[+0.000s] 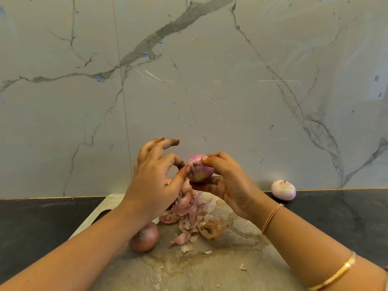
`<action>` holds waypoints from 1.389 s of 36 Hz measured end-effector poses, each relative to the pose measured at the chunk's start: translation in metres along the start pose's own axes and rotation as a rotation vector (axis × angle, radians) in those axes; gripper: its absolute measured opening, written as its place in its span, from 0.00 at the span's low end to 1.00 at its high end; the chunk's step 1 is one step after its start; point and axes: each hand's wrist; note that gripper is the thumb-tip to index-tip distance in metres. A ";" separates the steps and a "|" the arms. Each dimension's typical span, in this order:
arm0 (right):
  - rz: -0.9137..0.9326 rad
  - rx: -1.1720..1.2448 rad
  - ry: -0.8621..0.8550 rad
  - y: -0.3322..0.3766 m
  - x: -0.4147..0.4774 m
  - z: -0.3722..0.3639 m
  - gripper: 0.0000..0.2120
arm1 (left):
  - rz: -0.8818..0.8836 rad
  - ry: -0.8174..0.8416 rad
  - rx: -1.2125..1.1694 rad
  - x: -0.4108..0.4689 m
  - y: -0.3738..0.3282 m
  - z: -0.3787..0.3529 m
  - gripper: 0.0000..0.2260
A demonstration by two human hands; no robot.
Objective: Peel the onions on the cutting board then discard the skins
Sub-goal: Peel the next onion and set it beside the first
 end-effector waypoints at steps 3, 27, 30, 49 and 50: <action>-0.001 -0.017 0.009 0.000 0.000 -0.001 0.10 | 0.037 0.020 -0.053 0.000 -0.003 0.000 0.10; -0.026 -0.006 -0.012 -0.001 0.002 0.004 0.18 | -0.115 0.105 0.042 -0.001 0.001 0.003 0.20; -0.025 -0.026 -0.009 -0.001 0.002 0.003 0.19 | -0.134 0.078 0.069 0.000 0.003 0.003 0.17; -0.018 -0.076 -0.012 -0.002 0.002 0.002 0.18 | -0.140 0.083 0.088 0.000 0.000 0.003 0.17; -0.016 -0.080 -0.009 -0.002 0.002 0.002 0.18 | -0.143 0.096 0.097 -0.001 0.001 0.003 0.18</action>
Point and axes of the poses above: each hand's wrist, its own x-axis towards the middle knuckle, its own z-axis out of the back of the hand, y = z × x, and after that the axes turned 5 degrees about z, right-handed
